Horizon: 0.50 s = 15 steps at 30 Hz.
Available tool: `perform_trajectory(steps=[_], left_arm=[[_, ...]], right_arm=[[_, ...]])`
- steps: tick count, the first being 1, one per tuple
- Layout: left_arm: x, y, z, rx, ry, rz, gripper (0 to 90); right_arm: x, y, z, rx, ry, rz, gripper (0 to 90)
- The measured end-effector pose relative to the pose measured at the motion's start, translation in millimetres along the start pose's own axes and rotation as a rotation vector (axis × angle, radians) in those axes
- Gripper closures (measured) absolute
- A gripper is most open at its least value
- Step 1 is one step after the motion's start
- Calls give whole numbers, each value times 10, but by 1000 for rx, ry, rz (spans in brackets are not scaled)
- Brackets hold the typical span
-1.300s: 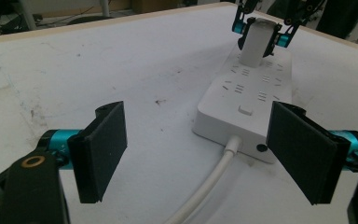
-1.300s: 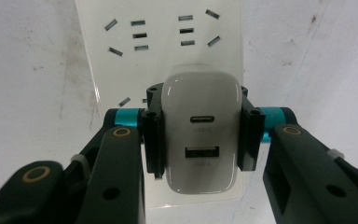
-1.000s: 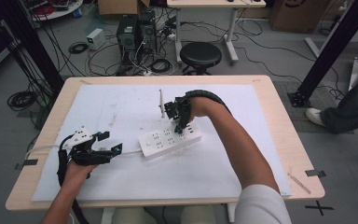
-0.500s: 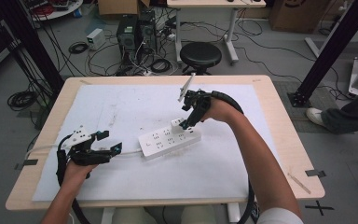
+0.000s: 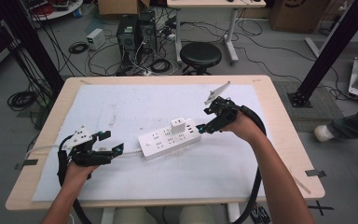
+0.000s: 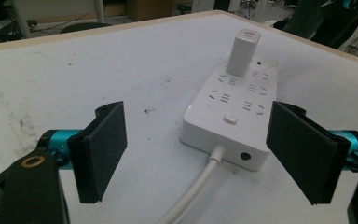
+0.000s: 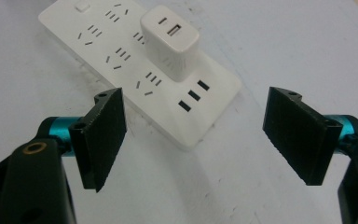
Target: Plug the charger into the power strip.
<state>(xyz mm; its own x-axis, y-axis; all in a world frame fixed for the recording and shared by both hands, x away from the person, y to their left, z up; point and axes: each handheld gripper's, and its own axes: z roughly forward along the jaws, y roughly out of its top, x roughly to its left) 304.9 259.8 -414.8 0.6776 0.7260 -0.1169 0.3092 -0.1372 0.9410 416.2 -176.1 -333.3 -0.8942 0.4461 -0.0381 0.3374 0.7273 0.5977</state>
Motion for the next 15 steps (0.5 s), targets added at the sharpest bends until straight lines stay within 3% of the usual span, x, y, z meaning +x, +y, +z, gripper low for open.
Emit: perform_trajectory(steps=[9,15], left_arm=[[-17,5,-18,-5,-4,3,203],[-29,2,-42,-9,1,5,203]], right_arm=[[133,-387,-232,-89,-63,124,220],[192,-584,-312,-118,-108,149,220]])
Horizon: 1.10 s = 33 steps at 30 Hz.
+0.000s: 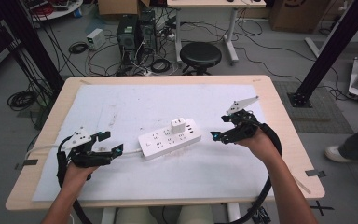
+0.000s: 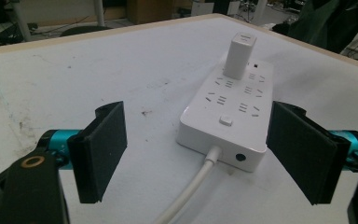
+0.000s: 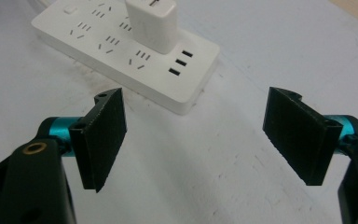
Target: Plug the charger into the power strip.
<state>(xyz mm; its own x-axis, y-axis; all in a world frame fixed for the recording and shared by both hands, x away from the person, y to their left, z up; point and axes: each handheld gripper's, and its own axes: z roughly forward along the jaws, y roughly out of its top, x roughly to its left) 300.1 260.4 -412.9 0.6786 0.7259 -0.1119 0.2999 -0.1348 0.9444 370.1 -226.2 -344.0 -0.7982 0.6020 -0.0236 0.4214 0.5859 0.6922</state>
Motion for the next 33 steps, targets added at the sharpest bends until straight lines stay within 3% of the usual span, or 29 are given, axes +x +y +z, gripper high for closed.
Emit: perform_trajectory(steps=[13,21,33], left_arm=[[-24,31,-33,-5,7,7,203],[-44,20,-22,-7,6,7,203],[-22,-9,-53,-2,30,-2,203]], right_arm=[[123,-376,-174,-92,-86,75,218],[117,-492,-273,-110,-134,114,217],[125,-603,-240,-109,-146,143,217]])
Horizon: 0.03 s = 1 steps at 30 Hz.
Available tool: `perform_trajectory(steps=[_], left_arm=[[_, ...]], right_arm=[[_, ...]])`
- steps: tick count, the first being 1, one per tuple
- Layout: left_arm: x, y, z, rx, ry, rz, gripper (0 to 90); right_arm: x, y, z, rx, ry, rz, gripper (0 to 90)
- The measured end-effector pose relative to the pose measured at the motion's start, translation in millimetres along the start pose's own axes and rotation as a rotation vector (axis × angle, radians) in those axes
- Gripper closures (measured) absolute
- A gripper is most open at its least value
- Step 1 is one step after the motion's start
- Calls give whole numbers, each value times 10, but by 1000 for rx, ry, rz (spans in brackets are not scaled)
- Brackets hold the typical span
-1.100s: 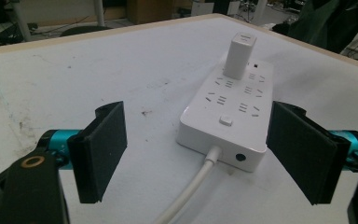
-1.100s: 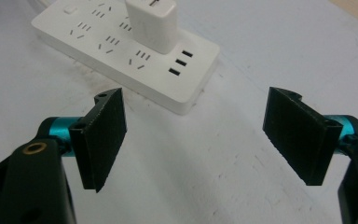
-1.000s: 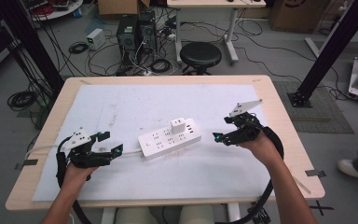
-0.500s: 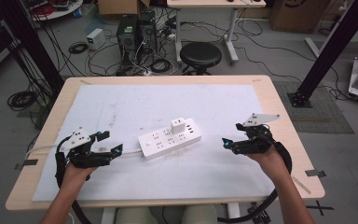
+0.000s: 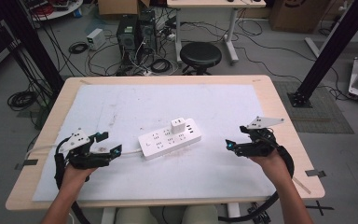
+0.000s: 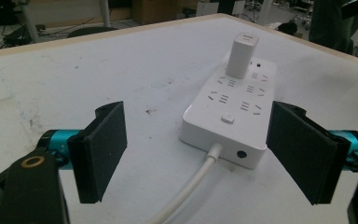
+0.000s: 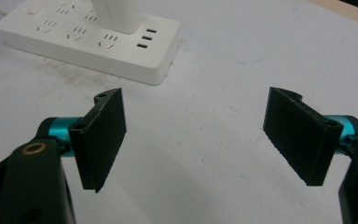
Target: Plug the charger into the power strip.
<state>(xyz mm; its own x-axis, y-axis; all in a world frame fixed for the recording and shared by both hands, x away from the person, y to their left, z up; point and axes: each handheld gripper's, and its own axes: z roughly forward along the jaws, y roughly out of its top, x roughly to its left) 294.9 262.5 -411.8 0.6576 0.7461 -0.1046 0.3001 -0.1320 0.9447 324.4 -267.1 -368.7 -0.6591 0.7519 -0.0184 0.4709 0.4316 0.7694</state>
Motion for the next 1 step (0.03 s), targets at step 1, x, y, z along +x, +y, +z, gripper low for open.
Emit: perform_trajectory(steps=[1], left_arm=[[6,-9,3,1,3,-5,203]], right_arm=[[-4,-16,6,-3,1,5,217]])
